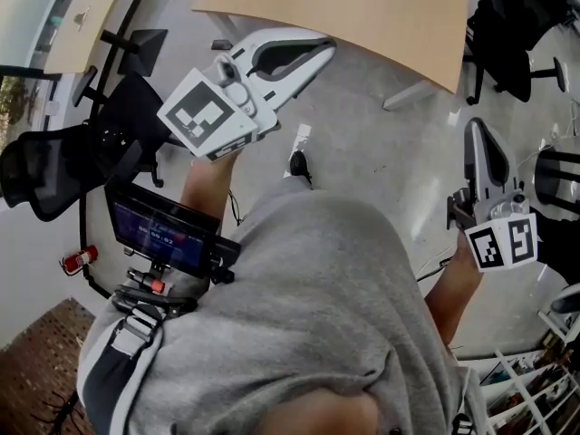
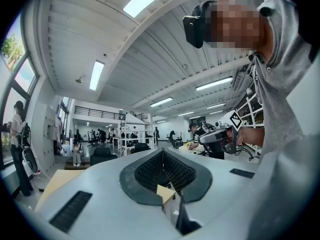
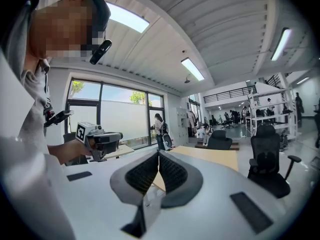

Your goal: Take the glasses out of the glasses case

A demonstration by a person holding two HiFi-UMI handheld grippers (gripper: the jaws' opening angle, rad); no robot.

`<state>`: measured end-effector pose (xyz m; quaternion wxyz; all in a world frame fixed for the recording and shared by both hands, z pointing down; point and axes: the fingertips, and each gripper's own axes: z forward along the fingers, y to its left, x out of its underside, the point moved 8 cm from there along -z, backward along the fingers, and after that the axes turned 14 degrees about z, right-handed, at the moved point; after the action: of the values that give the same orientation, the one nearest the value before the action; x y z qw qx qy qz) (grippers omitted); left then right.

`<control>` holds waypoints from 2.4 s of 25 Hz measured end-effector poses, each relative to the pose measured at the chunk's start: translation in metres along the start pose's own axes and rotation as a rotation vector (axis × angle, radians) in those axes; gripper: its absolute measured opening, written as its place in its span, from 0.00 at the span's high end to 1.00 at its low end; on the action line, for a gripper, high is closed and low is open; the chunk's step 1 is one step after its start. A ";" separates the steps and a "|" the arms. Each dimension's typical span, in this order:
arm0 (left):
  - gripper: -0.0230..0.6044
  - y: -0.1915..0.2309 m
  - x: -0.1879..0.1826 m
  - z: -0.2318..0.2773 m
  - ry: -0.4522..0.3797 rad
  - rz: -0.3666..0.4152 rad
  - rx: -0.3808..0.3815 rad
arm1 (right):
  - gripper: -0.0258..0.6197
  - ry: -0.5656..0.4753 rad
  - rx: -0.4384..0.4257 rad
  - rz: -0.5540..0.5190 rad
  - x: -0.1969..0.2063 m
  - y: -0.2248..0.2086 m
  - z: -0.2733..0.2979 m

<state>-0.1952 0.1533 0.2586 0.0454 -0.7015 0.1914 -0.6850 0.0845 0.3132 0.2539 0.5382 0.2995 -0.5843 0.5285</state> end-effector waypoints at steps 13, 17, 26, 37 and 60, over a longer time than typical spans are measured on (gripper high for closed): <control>0.96 0.118 0.049 -0.043 -0.043 -0.058 0.004 | 0.95 -0.011 0.104 -0.046 -0.026 0.026 0.113; 0.96 0.117 0.051 -0.040 -0.064 -0.057 0.009 | 0.95 0.001 0.118 -0.065 -0.029 0.023 0.113; 0.96 0.130 0.060 -0.053 -0.052 -0.032 -0.059 | 0.95 -0.002 0.065 -0.091 -0.032 0.011 0.146; 0.96 0.145 0.079 -0.044 -0.016 -0.031 -0.114 | 0.95 0.015 0.019 -0.089 -0.035 -0.025 0.187; 0.96 0.208 0.105 0.171 0.070 -0.050 -0.137 | 0.95 0.062 -0.099 -0.035 -0.105 -0.238 0.273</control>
<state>-0.0718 -0.1069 0.2803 -0.0265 -0.6833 0.2217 -0.6952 0.2432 -0.0291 0.2623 0.5791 0.2662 -0.5876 0.4985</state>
